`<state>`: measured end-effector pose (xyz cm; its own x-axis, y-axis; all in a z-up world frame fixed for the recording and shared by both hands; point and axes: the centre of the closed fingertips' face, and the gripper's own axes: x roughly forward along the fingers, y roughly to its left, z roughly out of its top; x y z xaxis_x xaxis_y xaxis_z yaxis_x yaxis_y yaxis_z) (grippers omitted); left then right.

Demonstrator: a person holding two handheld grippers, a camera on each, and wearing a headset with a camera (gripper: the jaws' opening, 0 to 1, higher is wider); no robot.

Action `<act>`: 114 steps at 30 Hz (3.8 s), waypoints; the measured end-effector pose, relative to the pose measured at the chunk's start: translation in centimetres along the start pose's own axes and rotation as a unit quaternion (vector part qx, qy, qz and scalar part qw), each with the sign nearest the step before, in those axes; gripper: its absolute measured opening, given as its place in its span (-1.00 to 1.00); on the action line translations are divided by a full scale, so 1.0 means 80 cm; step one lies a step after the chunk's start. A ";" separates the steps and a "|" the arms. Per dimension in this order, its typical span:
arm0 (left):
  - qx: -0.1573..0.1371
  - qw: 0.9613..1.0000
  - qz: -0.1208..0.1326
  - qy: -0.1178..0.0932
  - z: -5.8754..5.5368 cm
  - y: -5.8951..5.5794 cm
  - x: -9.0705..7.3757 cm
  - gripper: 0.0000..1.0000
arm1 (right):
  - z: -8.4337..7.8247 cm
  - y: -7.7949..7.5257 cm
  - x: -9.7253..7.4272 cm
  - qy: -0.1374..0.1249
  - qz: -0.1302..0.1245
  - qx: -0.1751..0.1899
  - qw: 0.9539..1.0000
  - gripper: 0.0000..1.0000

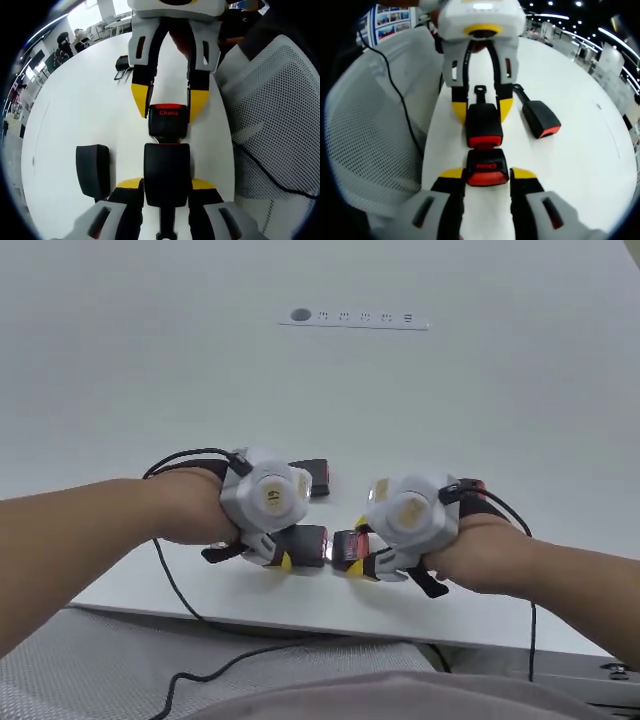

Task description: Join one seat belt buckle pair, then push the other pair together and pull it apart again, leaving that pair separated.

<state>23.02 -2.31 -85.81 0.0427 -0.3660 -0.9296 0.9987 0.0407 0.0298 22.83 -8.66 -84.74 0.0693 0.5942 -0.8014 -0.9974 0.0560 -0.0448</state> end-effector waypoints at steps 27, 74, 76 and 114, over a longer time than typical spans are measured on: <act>-0.043 0.998 0.033 -0.031 0.011 0.090 -0.044 -0.15 | -0.053 -0.074 -0.067 0.023 -0.045 0.011 0.999 -0.22; 0.011 0.999 0.001 0.034 -0.010 0.123 -0.003 -0.35 | -0.137 -0.134 -0.094 0.110 -0.010 0.023 0.994 -0.35; 0.020 0.999 -0.001 0.039 -0.010 0.122 -0.003 -0.35 | -0.127 -0.131 -0.088 0.105 -0.007 0.018 0.994 -0.35; 0.027 0.998 0.007 0.057 -0.012 0.120 -0.002 -0.36 | -0.018 -0.112 -0.010 0.058 -0.008 -0.006 0.998 -0.36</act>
<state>32.57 -0.94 -85.72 0.0556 -0.2574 -0.9647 0.9982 -0.0070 0.0594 31.70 -10.83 -84.55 0.0836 0.4955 -0.8646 -0.9964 0.0556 -0.0645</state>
